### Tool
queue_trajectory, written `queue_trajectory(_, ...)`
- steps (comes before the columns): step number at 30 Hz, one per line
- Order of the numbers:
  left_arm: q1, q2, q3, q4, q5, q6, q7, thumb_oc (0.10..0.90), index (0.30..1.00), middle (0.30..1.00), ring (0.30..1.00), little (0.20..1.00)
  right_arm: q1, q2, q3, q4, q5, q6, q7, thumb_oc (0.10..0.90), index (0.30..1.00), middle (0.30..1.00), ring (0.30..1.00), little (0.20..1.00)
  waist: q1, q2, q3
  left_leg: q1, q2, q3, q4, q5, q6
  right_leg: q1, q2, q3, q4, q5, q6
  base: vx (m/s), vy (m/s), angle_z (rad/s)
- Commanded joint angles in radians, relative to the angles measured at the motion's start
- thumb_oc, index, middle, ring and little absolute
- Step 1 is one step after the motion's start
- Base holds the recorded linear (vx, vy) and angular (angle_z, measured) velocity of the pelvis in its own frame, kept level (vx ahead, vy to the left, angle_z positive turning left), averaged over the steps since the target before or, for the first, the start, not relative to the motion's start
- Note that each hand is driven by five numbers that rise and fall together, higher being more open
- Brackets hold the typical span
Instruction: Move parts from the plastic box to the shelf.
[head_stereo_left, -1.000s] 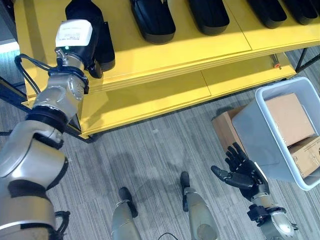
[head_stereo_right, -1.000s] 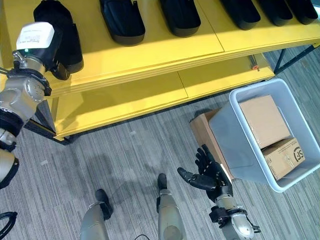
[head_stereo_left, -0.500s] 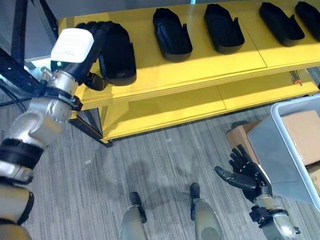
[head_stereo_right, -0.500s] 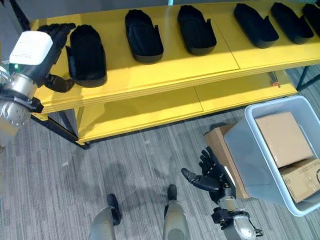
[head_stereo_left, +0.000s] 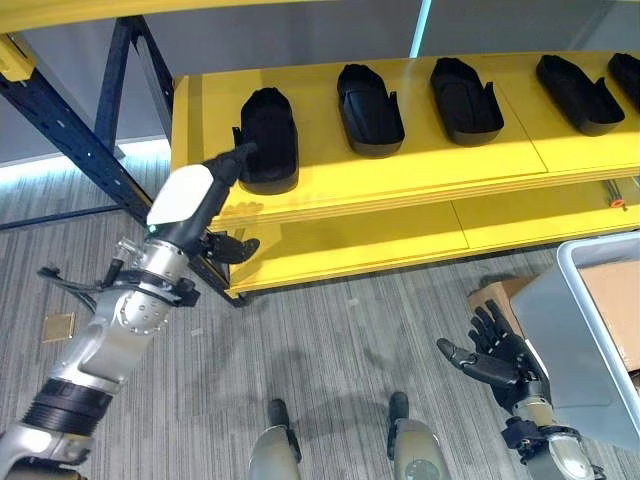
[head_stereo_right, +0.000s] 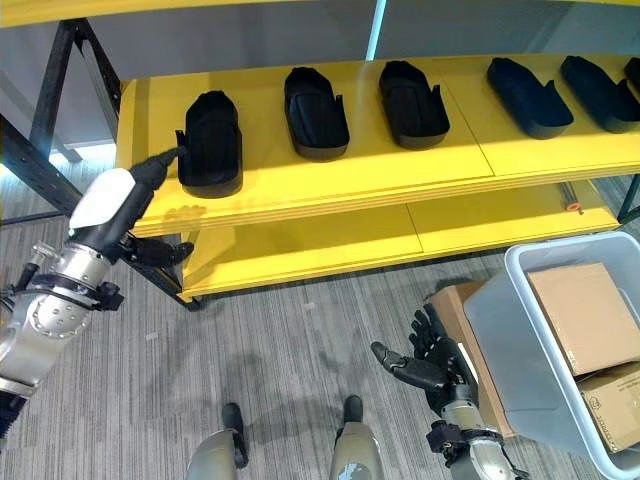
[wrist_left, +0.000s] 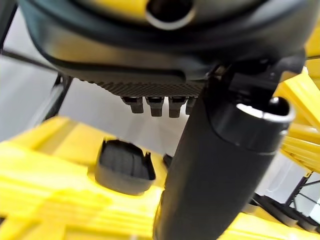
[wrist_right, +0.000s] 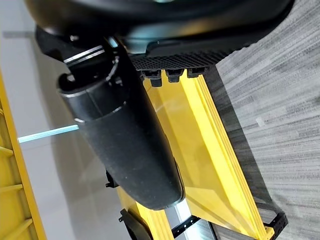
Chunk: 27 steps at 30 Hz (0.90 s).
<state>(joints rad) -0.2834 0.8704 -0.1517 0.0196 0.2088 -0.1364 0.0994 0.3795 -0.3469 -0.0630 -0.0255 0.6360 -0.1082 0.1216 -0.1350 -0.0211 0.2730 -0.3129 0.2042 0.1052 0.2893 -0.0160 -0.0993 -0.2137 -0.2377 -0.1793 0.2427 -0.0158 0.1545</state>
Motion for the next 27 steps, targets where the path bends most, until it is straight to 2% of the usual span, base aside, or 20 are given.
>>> queue_trajectory(1,-0.053,-0.005,0.087,-0.069,-0.037,-0.052,0.031,0.9,1.0,1.0,1.0,1.0,0.007,-0.032,-0.082,-0.1,-0.002,-0.064,0.003,0.9,1.0,1.0,1.0,1.0,-0.019,-0.004,-0.071,0.025,0.043,0.009,-0.032,-0.009,0.014,0.094,0.022,0.009,-0.025,-0.093,-0.022,0.0,0.0,0.0)
queue_trajectory(16,-0.197,-0.12,-0.084,0.111,0.049,-0.016,0.017,0.9,1.0,1.0,1.0,1.0,-0.014,-0.061,-0.07,-0.125,-0.001,-0.059,0.01,0.9,1.0,1.0,1.0,1.0,-0.041,-0.015,-0.059,0.002,0.051,0.012,-0.02,-0.003,0.015,0.062,0.031,0.023,-0.011,-0.089,-0.026,0.0,0.0,0.0)
queue_trajectory(27,-0.306,-0.17,-0.182,0.257,0.075,0.002,0.014,0.9,1.0,1.0,1.0,1.0,-0.019,-0.078,-0.069,-0.145,0.001,-0.066,0.008,0.9,1.0,1.0,1.0,1.0,-0.056,-0.018,-0.052,-0.025,0.052,0.008,0.002,-0.006,0.017,0.034,0.032,0.035,0.006,-0.087,-0.029,0.0,0.003,-0.01)
